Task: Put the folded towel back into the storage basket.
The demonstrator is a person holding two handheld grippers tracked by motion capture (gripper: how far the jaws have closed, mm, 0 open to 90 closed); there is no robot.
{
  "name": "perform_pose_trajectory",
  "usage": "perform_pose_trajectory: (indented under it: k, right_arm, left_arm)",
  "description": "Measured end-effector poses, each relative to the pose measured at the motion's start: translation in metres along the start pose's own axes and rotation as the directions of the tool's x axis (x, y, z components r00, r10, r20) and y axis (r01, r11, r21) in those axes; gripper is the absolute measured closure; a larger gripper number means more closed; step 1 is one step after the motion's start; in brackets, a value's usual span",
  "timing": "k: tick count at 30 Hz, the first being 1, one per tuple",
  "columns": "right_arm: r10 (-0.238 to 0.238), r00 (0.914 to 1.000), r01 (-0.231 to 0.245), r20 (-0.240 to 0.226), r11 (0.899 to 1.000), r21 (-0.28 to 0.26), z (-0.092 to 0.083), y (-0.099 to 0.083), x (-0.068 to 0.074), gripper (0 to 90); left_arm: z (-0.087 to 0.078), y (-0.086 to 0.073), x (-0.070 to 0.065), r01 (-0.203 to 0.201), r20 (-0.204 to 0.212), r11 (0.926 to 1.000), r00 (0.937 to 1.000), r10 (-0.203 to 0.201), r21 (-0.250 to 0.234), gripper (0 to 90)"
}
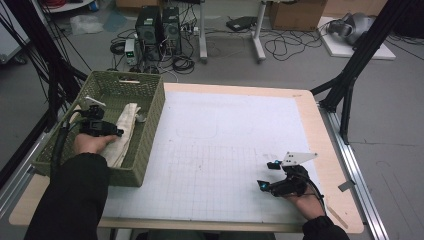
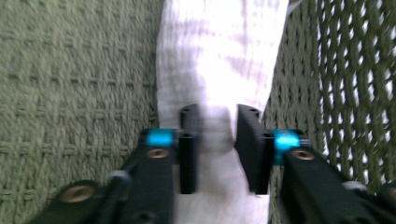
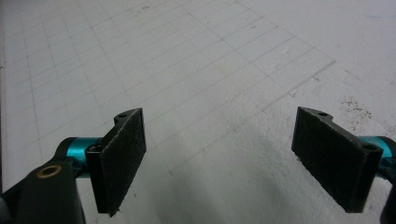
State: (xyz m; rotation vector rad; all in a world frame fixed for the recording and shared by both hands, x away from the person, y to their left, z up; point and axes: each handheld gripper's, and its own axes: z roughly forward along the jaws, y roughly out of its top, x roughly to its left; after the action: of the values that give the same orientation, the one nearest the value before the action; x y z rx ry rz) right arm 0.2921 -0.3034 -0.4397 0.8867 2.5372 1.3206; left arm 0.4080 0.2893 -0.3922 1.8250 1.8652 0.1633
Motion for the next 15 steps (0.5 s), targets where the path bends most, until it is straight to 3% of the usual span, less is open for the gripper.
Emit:
perform_pose_trajectory:
  k: [5, 8, 10, 12, 14, 15]
  right_arm:
    - [0.0, 1.0, 0.0, -0.003, 1.0, 0.003, 0.001, 0.0, 0.001, 16.9]
    - [0.0, 1.0, 0.0, -0.004, 1.0, -0.001, 0.0, 0.001, 0.0, 17.0]
    - [-0.004, 1.0, 0.004, 0.0, 1.0, -0.008, -0.001, 0.001, 0.0, 17.0]
    - [-0.003, 1.0, 0.003, -0.001, 1.0, -0.013, -0.002, 0.001, 0.0, 17.0]
    - [-0.003, 1.0, 0.002, -0.002, 1.0, -0.012, -0.003, 0.002, 0.0, 17.0]
    - [-0.002, 1.0, 0.002, 0.0, 1.0, -0.016, -0.003, 0.002, 0.001, 17.0]
  left_arm:
    - [0.014, -0.004, 0.001, -0.006, -0.028, 0.994, 0.9996, 0.009, 0.109, 72.8]
    - [0.013, -0.004, -0.001, -0.021, -0.037, 0.9942, 0.999, 0.025, 0.106, 72.4]
    - [0.009, -0.003, -0.001, -0.024, -0.048, 0.9967, 0.9985, 0.028, 0.078, 71.5]
    - [0.002, -0.001, -0.002, -0.03, -0.052, 0.9995, 0.9982, 0.03, 0.006, 71.4]
    - [-0.005, 0.001, -0.004, -0.032, -0.019, 0.9959, 0.9993, 0.031, -0.084, 70.6]
    - [-0.006, 0.002, -0.004, -0.009, 0.009, 0.995, 0.9999, 0.01, -0.1, 70.6]
